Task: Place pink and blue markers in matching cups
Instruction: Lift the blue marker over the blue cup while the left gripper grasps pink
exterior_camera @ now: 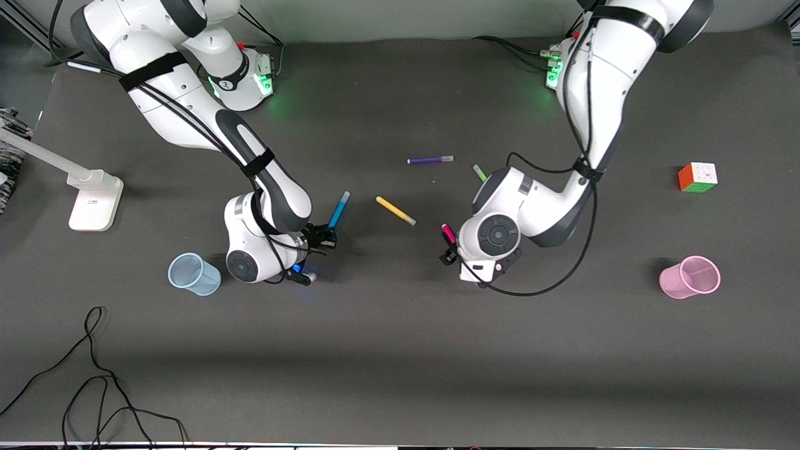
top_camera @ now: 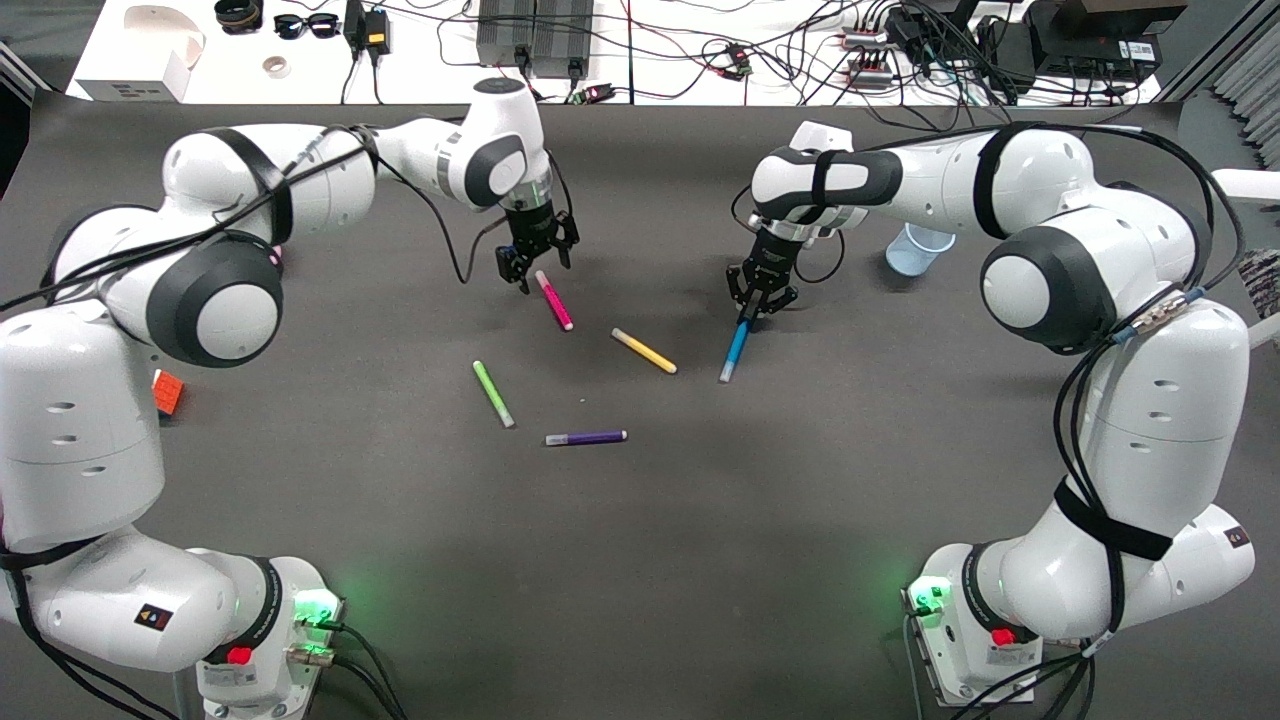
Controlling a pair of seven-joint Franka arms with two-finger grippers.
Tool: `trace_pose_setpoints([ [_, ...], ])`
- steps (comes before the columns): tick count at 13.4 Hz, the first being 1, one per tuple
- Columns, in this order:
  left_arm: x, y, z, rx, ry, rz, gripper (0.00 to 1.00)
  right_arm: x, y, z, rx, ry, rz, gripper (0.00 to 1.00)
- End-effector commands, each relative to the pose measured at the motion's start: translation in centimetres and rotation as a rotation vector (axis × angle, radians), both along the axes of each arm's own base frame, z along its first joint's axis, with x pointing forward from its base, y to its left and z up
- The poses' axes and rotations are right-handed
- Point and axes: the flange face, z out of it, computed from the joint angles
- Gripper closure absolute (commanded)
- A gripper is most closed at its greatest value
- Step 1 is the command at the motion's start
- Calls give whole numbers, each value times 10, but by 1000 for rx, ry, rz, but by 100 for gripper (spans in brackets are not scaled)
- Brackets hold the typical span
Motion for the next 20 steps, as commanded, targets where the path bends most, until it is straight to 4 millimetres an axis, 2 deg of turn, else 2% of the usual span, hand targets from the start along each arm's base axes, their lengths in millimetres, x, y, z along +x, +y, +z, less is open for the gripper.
trace_pose_setpoints([
  [1, -8, -6, -12, 5, -7, 30, 9, 1, 3, 8, 6, 2, -35, 100],
  [2, -18, -14, -20, 0, -20, 22, 11, 1, 3, 18, 6, 8, -30, 100],
  [4, -25, -16, -31, 0, -28, 31, 13, 7, 0, 85, 4, -32, -1, 100],
  [6, -30, -14, -39, 9, -16, 28, 18, 12, -19, 157, -78, -135, 82, 100],
  [8, -33, -15, -40, 13, -13, 24, 25, 12, -37, 208, -180, -265, 153, 100],
  [10, -34, -14, -42, 16, -10, 21, 37, 19, -64, 255, -310, -402, 236, 100],
  [11, -34, -13, -42, 18, -10, 20, 48, 21, -69, 270, -345, -454, 260, 100],
  [12, -34, -13, -42, 18, -10, 20, 57, 24, -81, 280, -381, -489, 282, 100],
  [14, -34, -13, -42, 18, -10, 20, 84, 32, -104, 291, -455, -555, 342, 100],
  [15, -34, -13, -41, 19, -13, 16, 94, 36, -120, 298, -470, -605, 415, 100],
  [16, -33, -12, -40, 22, -12, 14, 100, 40, -143, 300, -461, -641, 455, 100],
  [17, -31, -10, -38, 23, -10, 13, 100, 43, -172, 298, -454, -683, 490, 100],
  [18, -27, -5, -34, 23, -9, 13, 100, 41, -192, 295, -441, -741, 532, 100],
  [20, -10, 13, -9, 24, -2, -8, 100, 36, -227, 275, -431, -823, 576, 100],
])
